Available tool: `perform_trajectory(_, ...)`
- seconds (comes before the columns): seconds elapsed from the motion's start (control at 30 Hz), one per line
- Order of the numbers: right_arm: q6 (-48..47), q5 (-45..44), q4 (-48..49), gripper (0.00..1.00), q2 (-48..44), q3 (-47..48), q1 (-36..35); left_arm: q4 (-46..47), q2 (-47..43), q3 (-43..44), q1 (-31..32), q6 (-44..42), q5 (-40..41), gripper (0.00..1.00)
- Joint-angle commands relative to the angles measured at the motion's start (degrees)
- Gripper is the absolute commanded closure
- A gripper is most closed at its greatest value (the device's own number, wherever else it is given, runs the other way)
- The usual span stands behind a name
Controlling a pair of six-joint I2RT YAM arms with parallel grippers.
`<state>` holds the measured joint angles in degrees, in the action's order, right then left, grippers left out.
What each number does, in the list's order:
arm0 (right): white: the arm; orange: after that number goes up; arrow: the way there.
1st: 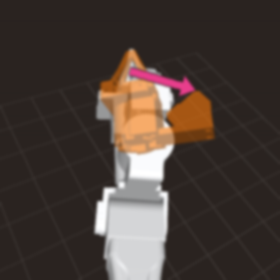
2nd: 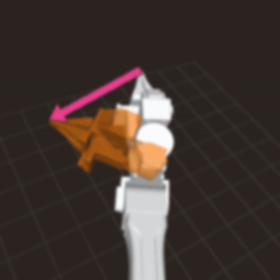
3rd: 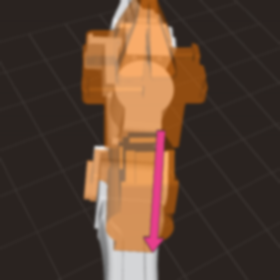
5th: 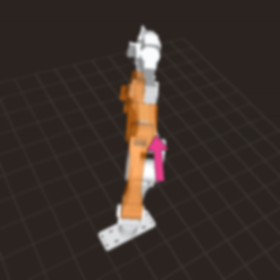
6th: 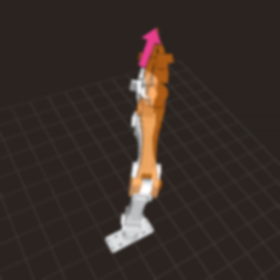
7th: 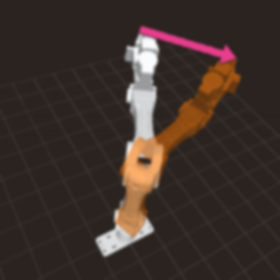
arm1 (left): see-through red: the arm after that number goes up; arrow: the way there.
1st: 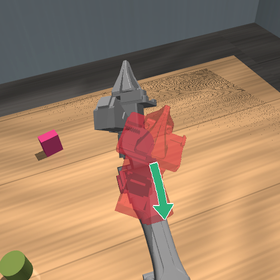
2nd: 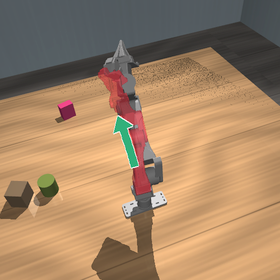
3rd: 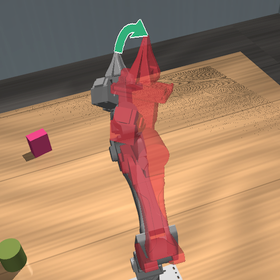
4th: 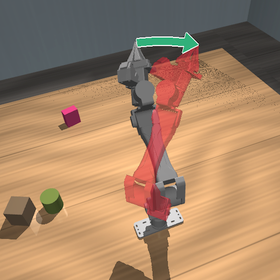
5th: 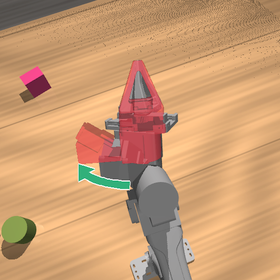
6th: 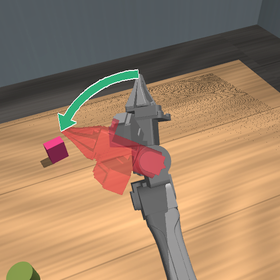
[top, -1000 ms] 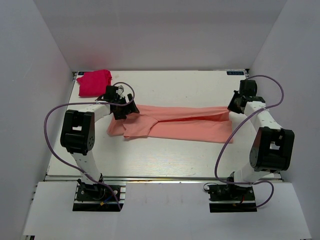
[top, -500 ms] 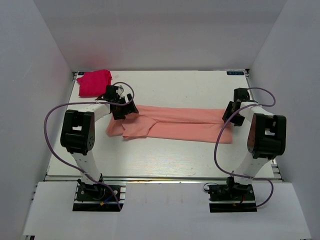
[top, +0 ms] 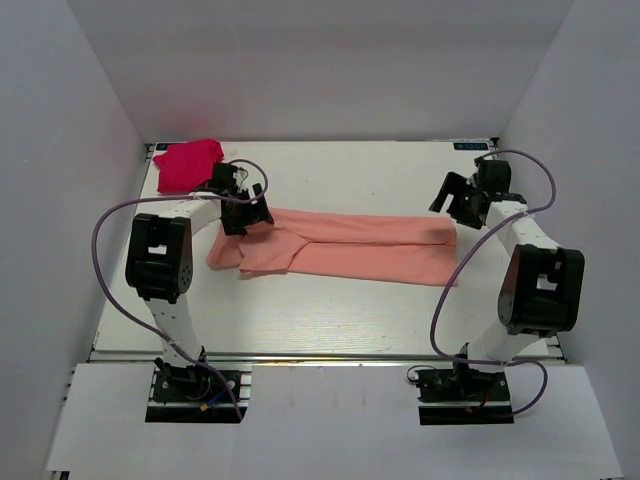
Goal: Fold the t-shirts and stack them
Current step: Rotate the tshirt 90 degrees
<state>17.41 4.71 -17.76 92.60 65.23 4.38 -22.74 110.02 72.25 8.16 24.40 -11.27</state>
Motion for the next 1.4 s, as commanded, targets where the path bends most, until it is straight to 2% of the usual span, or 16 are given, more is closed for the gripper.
perform_trajectory(0.0,-0.8,10.6,3.3,0.1,3.9,0.3,-1.0,-2.7,4.1,2.7,-0.8,-1.4,2.7,0.0)
perform_trajectory(0.13,0.4,11.8,6.2,0.1,9.4,-0.7,-1.3,-3.4,9.2,8.4,-0.8,-1.4,2.1,0.0)
perform_trajectory(0.3,4.6,15.0,6.7,0.1,11.6,-4.0,-1.1,-3.0,17.3,18.4,-0.2,-1.9,-0.9,0.0)
perform_trajectory(0.4,7.6,13.0,9.6,0.1,6.7,-14.3,-1.6,-1.3,23.0,25.6,-0.2,-3.2,-5.4,0.0)
perform_trajectory(0.53,10.4,11.4,10.5,0.1,-2.1,-25.8,-3.6,-1.3,33.0,41.7,1.1,-4.9,-11.7,0.0)
perform_trajectory(0.57,10.8,9.4,9.2,0.1,-6.5,-30.2,-6.3,-0.4,37.6,44.8,1.7,-4.4,-15.9,0.0)
perform_trajectory(0.63,12.0,10.1,9.1,0.1,-9.5,-33.2,-9.8,-1.0,42.4,55.2,2.4,-3.7,-17.7,0.0)
perform_trajectory(0.73,14.1,13.5,12.3,0.1,-14.8,-39.6,-16.8,5.5,48.4,61.4,4.7,-0.1,-19.2,0.0)
perform_trajectory(0.77,14.7,13.6,12.1,0.1,-15.0,-40.4,-22.0,8.2,49.6,62.0,5.7,1.9,-20.9,0.0)
perform_trajectory(0.8,14.8,13.0,11.2,0.1,-15.0,-41.0,-23.8,14.2,50.6,63.2,6.2,6.0,-21.9,0.0)
perform_trajectory(0.9,15.5,14.1,10.5,0.1,-11.9,-40.3,-32.9,18.2,55.4,69.3,9.0,9.8,-20.6,0.0)
perform_trajectory(0.93,15.2,15.3,10.1,0.1,-11.1,-39.9,-34.9,18.2,56.4,70.3,9.8,10.6,-19.2,0.0)
perform_trajectory(0.97,15.2,15.8,9.9,0.1,-9.6,-39.3,-41.2,20.3,56.4,70.3,11.2,10.6,-16.1,0.0)
perform_trajectory(1.1,10.7,19.3,10.0,0.1,-8.1,-34.5,-53.6,22.8,56.4,68.5,13.1,12.3,-9.9,0.0)
perform_trajectory(1.37,2.6,20.8,10.5,0.1,-9.0,-24.5,-61.9,28.4,57.4,69.2,14.2,16.6,-1.6,0.0)
